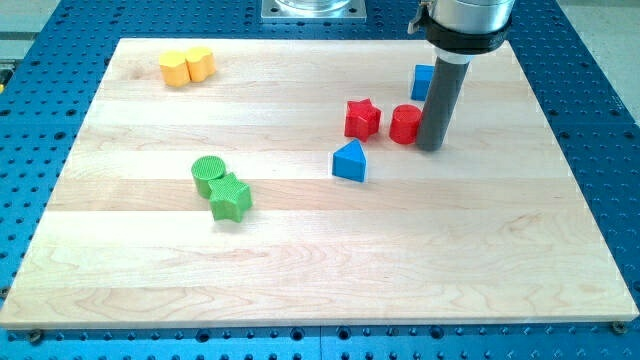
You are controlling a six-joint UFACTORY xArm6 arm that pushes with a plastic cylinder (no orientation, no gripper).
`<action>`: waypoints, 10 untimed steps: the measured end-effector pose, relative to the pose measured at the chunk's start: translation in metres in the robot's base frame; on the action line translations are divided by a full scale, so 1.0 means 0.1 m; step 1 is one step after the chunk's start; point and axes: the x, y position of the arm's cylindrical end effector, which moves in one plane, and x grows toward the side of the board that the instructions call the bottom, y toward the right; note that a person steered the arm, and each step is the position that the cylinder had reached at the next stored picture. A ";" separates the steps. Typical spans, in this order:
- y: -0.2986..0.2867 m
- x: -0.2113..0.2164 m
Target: Push triangle into cube
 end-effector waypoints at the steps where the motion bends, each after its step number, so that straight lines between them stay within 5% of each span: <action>1: 0.10 -0.29; 3: -1.40 -0.32; 6: -0.59 0.13; 7: -0.22 0.63; 8: -1.17 0.84; 10: -0.86 -0.17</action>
